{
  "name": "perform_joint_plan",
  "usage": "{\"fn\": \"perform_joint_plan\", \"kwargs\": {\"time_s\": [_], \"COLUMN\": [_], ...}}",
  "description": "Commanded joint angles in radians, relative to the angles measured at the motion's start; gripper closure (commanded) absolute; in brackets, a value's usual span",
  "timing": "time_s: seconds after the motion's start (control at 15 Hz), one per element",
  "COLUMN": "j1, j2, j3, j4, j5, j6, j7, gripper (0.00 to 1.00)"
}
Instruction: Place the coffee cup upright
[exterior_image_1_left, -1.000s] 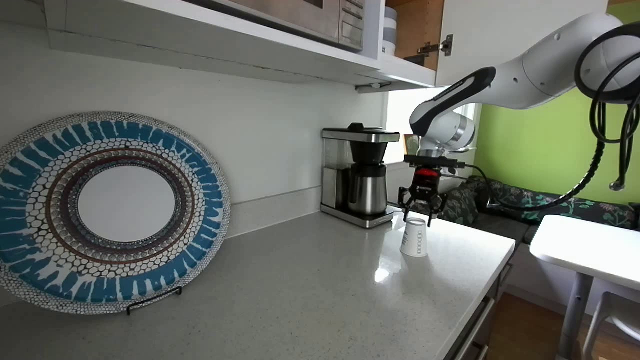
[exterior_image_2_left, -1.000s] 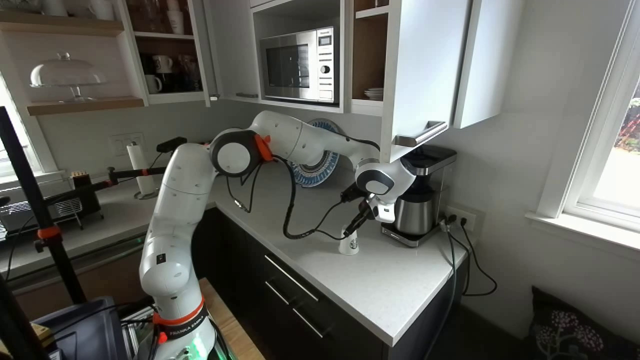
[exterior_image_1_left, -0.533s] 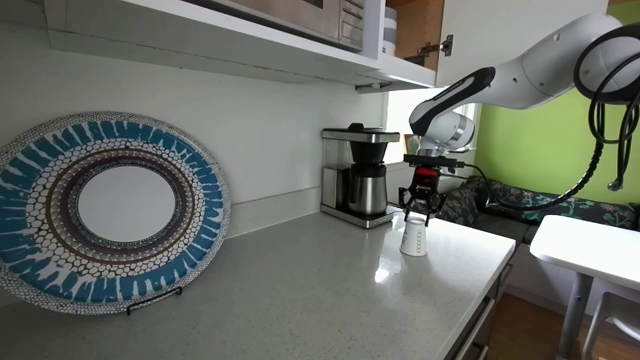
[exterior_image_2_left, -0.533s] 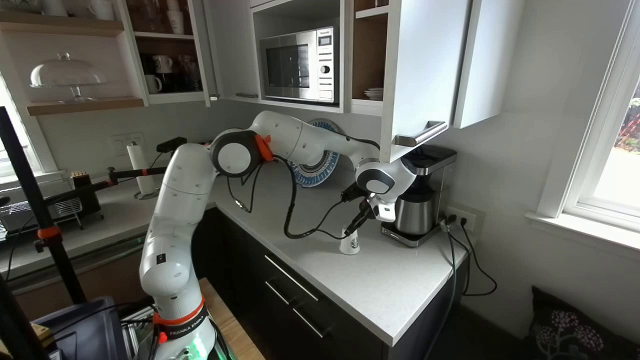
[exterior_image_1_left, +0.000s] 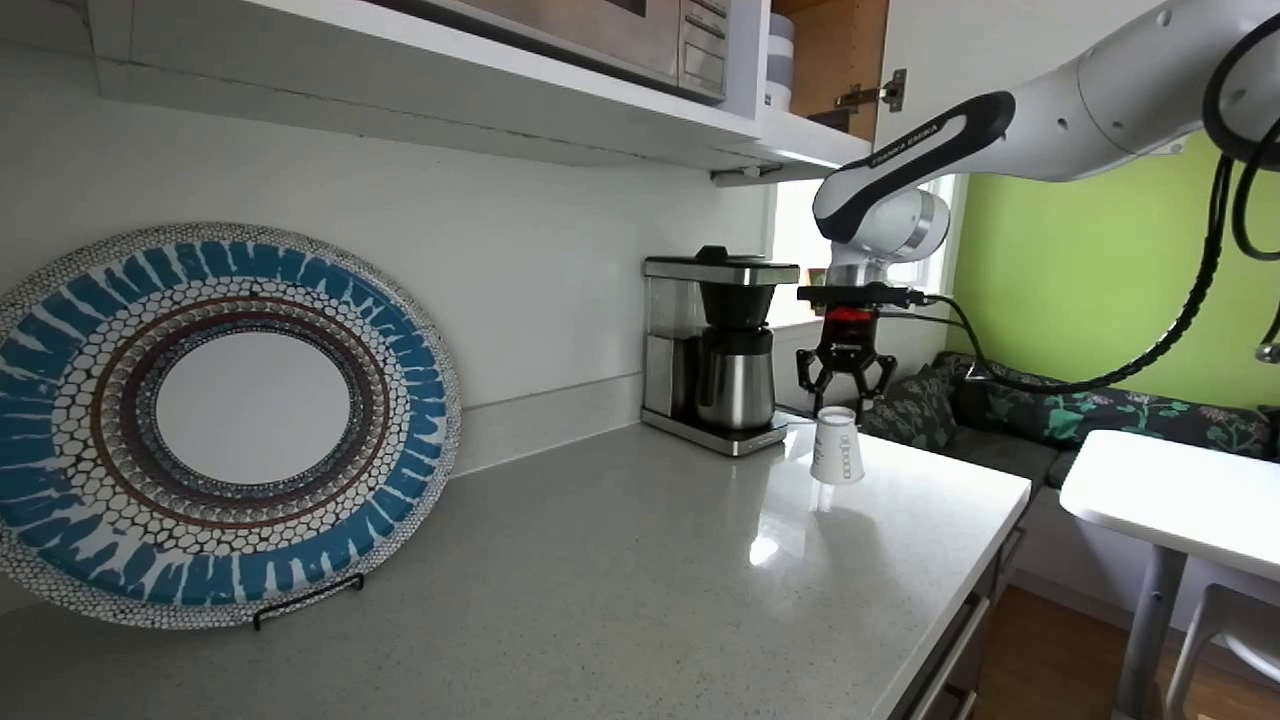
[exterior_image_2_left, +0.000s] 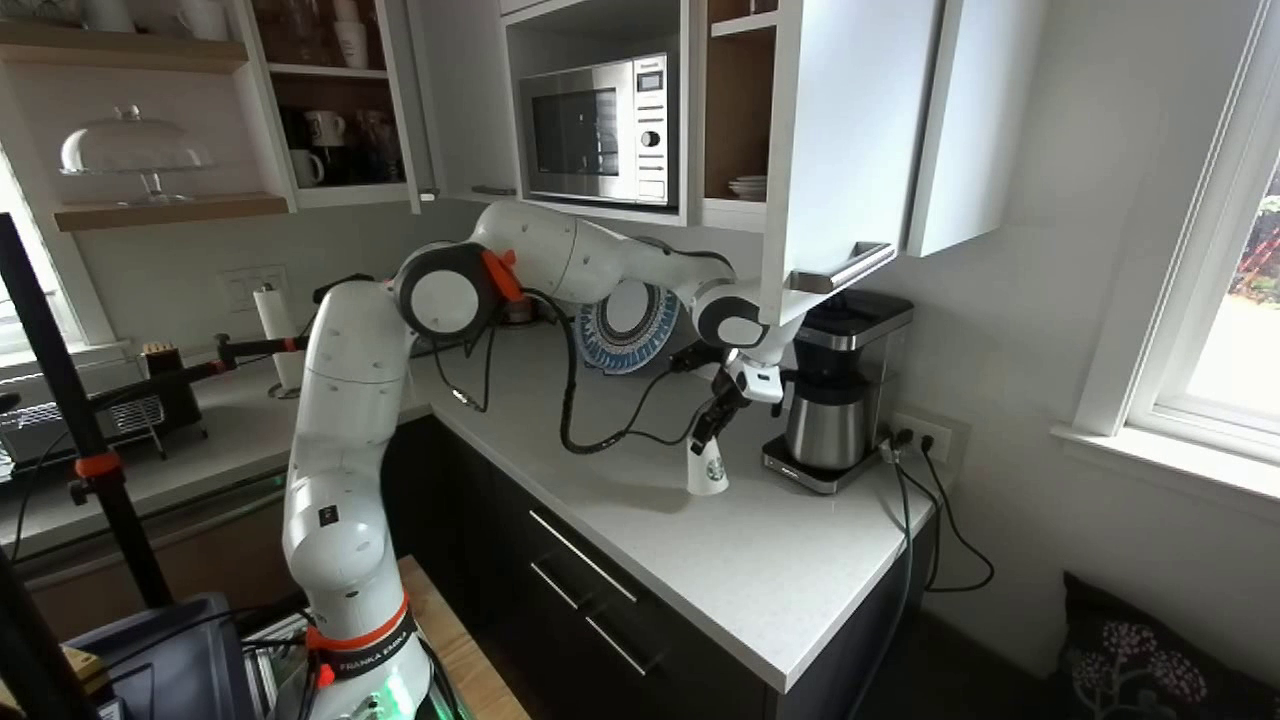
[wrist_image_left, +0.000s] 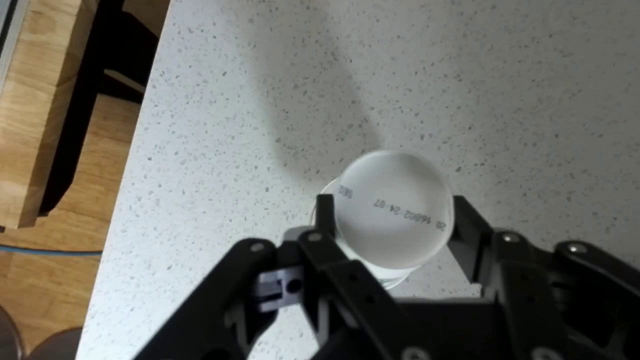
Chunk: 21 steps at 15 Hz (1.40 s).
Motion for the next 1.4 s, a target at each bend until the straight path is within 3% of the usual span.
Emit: {"fn": "perform_joint_plan", "kwargs": {"time_s": [0.0, 0.27, 0.6, 1.13, 1.27, 1.33], "j1": [0.078, 0.139, 0.187, 0.197, 0.194, 0.191], "j2": [-0.100, -0.139, -0.154, -0.167, -0.173, -0.176], "j3": [-0.002, 0.015, 0.035, 0.070, 0.075, 0.078], "j4": [-0.118, -0.212, -0.308, -0.386, -0.394, -0.397], "j5": [-0.162, -0.366, -0.617, -0.784, -0.790, -0.783], "j6": [0.145, 0.310, 0.418, 0.443, 0.442, 0.440], "j7": [0.140, 0.322, 0.555, 0.715, 0.726, 0.720], "gripper": [0.68, 0.68, 0.68, 0.68, 0.18, 0.17]}}
